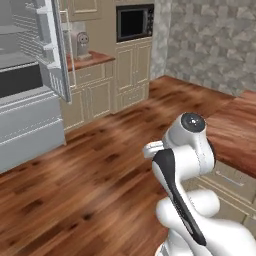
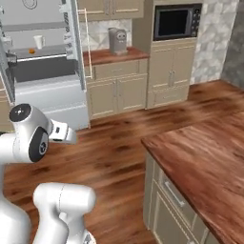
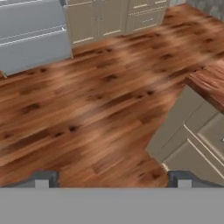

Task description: Pick the apple and tangerine from the fridge and place them on the plate next to the blender to make a fruit smoothie.

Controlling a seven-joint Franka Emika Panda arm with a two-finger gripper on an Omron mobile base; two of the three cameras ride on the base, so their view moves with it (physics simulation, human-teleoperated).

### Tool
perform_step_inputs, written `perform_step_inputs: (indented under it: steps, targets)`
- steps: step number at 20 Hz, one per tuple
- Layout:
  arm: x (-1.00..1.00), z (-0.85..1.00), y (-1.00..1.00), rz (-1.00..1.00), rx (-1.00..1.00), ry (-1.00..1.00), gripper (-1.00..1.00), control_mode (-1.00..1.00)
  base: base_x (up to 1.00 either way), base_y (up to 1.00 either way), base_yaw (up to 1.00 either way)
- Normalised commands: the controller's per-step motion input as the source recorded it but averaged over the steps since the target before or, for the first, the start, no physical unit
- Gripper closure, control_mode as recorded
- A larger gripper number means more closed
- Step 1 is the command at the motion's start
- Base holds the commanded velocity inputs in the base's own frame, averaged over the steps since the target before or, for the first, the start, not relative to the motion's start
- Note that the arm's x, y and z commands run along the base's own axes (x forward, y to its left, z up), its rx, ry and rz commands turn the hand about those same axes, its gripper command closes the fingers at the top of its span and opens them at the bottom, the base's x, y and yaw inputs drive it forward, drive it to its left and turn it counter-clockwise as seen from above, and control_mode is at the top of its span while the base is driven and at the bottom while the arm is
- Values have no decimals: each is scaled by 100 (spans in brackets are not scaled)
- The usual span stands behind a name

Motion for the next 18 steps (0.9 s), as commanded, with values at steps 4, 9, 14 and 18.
perform_step_inputs:
  steps: [4,9,14,18]
  targets:
    - [0,0,0,0,0,0,-100,100,100,96,41]
    - [0,0,0,0,0,0,-100,100,100,91,43]
    - [0,0,0,0,0,0,-100,100,100,52,43]
    - [0,0,0,0,0,0,-100,100,100,-12,37]
